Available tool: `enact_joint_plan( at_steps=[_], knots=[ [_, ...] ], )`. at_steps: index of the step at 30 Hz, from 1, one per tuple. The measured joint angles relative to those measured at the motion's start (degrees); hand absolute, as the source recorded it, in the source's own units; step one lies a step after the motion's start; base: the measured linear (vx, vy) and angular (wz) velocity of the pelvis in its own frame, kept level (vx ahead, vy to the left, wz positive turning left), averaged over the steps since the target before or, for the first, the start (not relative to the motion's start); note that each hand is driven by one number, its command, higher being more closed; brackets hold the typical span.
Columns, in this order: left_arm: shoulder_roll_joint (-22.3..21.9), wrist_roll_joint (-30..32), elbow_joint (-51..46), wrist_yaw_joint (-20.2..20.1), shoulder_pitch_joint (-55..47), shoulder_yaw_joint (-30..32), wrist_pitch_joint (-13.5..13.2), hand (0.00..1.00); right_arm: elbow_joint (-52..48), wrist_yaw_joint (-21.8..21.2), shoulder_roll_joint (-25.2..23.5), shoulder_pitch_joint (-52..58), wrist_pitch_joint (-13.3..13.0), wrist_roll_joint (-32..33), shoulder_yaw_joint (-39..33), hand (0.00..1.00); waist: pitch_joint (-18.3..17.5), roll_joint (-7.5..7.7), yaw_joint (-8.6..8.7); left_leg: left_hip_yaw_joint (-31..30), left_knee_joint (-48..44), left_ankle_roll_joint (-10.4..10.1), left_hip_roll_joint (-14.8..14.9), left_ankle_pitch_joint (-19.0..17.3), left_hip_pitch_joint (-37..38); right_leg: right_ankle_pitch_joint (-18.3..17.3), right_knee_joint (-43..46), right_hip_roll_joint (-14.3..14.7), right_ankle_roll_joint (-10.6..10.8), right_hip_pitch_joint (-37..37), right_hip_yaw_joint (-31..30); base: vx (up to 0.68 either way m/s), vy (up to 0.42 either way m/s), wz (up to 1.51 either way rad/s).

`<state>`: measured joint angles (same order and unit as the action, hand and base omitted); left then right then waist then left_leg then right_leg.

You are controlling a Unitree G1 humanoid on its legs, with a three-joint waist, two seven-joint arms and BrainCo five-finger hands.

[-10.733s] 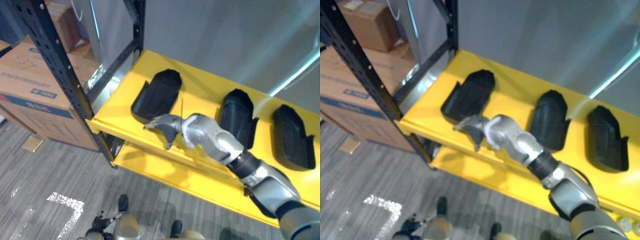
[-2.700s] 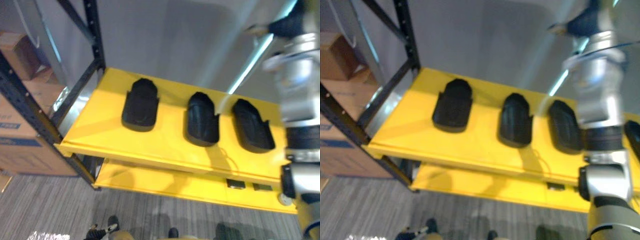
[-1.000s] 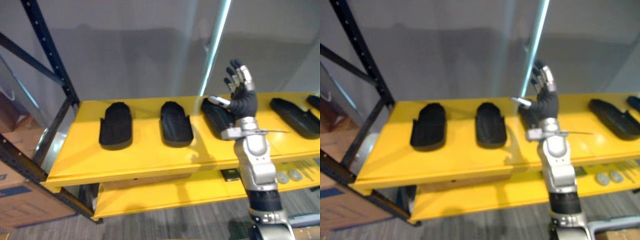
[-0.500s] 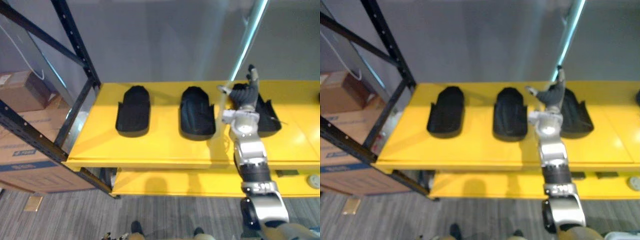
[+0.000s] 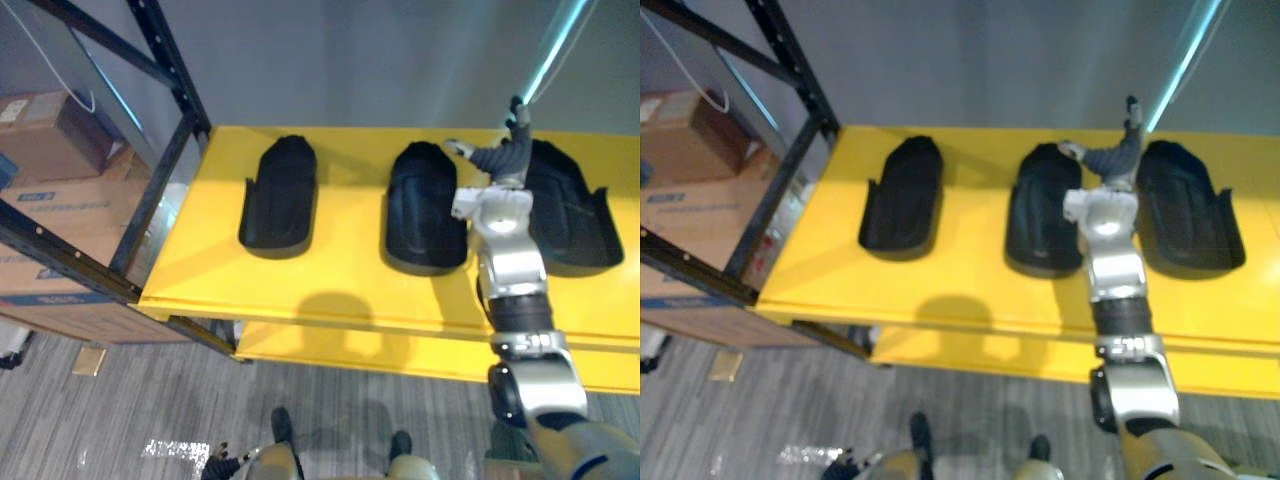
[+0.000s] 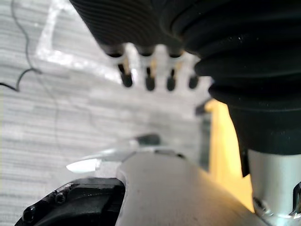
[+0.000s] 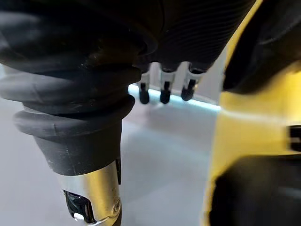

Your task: Walk over and take plastic housings, then place them on the shelf

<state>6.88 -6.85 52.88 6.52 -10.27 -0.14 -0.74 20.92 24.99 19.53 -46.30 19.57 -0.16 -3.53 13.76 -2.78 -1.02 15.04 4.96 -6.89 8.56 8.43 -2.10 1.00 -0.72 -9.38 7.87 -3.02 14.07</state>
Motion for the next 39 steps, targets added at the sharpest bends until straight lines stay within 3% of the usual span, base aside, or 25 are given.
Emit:
enact_joint_plan(
  at_steps=[8, 9, 11, 18, 27, 31, 35, 39],
  knots=[
    [-0.03, -0.02, -0.73, 1.27, 2.14, 0.19, -0.64, 0.0, 0.55, 3.87, 4.1, -2.84, 0.43, 0.39, -2.9, 0.0, 5.25, -0.35, -0.21, 0.27, -0.66, 0.51, -0.01, 0.24, -1.02, -2.06, 6.32, -0.77, -0.34, 4.13, -1.29, -0.05, 0.015, -0.03],
    [0.1, -0.02, -1.1, 1.38, 2.49, 0.39, -0.7, 0.0, 0.55, 4.1, 4.32, -3.53, 0.42, 0.38, -3.28, 0.0, 6.41, -0.15, -0.21, 0.27, -2.34, 0.92, 0.04, -0.29, -1.37, -2.36, 7.21, -1.01, -0.3, 4.26, -1.44, -0.03, 0.0, -0.13],
    [-0.19, -0.03, -1.96, 1.52, 4.04, 1.63, -1.36, 0.0, 0.01, 5.24, 5.18, -5.79, -0.28, 0.07, -4.02, 0.0, 10.15, -0.53, -0.29, 0.07, -11.14, 1.08, 0.95, -4.86, -3.82, -3.46, 10.12, -1.49, -0.09, 4.44, -2.25, -0.08, -0.004, -0.15],
    [-0.48, -1.8, -2.87, 1.79, 4.75, 1.37, -1.81, 0.0, -7.31, 6.01, 5.34, -4.95, -1.16, -0.73, -3.65, 0.0, 12.55, -1.96, 0.23, 1.07, -15.65, 1.47, 1.38, -7.89, -6.22, -3.95, 12.39, -2.09, -0.03, 7.1, -4.1, -0.05, 0.028, -0.12],
    [-0.82, -2.32, -4.08, 1.64, 4.57, 1.01, -1.71, 0.0, -9.29, -2.58, 5.43, -1.87, -1.2, 0.5, -1.56, 0.0, 12.97, -2.86, 0.51, 1.19, -15.54, 1.66, 0.4, -7.83, -6.04, -4.92, 13.76, -3.07, 0.45, 7.86, -4.69, 0.02, 0.003, 0.0],
    [-0.81, -2.33, -5.19, 1.49, 4.52, 1.02, -1.6, 0.0, -10.4, -7.56, 5.45, -0.83, -1.22, 6.92, -0.11, 0.0, 12.97, -2.87, 0.54, 1.18, -15.53, 1.97, -0.21, -8.03, -6.01, -5.2, 14.06, -3.71, 0.83, 7.85, -4.72, 0.01, 0.006, 0.02],
    [-0.81, -2.39, -5.7, 1.3, 4.51, 1.01, -1.19, 0.0, -11.6, -9.09, 5.4, 0.19, -1.02, 11.26, 1.66, 0.0, 12.97, -2.87, 0.35, 1.16, -15.52, 1.98, -0.26, -8.06, -6.01, -5.27, 14.11, -3.77, 0.87, 7.86, -4.72, 0.0, 0.0, 0.0],
    [-0.77, -2.38, -6.13, 1.32, 4.51, 1.02, -0.11, 0.0, -11.6, -8.9, 5.4, 0.21, -0.97, 11.25, 1.63, 0.0, 12.97, -2.87, 0.27, 1.16, -15.52, 1.98, -0.26, -8.07, -6.03, -5.27, 14.1, -3.76, 0.86, 7.85, -4.71, 0.0, 0.0, 0.0]
  ],
)
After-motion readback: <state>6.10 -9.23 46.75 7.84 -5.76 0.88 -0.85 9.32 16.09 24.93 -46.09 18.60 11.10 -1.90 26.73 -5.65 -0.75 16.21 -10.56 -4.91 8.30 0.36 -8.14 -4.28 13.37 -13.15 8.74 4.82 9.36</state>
